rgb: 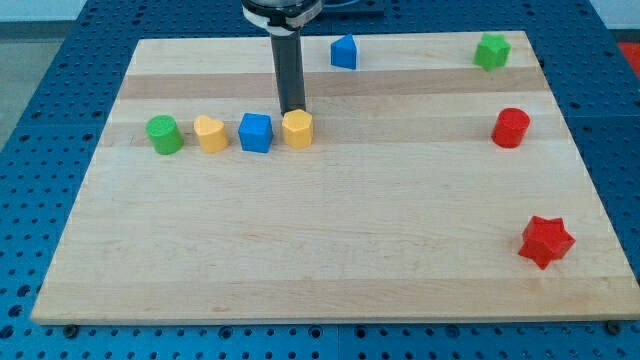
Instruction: Point your arm at blue triangle
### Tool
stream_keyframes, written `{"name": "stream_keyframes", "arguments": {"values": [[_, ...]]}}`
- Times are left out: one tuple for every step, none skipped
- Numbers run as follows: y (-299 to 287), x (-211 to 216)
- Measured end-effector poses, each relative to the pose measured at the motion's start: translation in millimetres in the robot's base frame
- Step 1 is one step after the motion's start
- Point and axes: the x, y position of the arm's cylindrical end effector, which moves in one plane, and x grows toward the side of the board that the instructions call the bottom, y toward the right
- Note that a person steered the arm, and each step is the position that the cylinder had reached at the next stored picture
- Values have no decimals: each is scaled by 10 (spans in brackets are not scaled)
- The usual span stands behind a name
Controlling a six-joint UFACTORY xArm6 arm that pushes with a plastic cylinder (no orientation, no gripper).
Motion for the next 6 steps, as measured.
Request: {"name": "stream_keyframes", "arguments": {"values": [[0,24],[3,63],[3,29],[3,-214],[-21,-464],[-46,-809]]}}
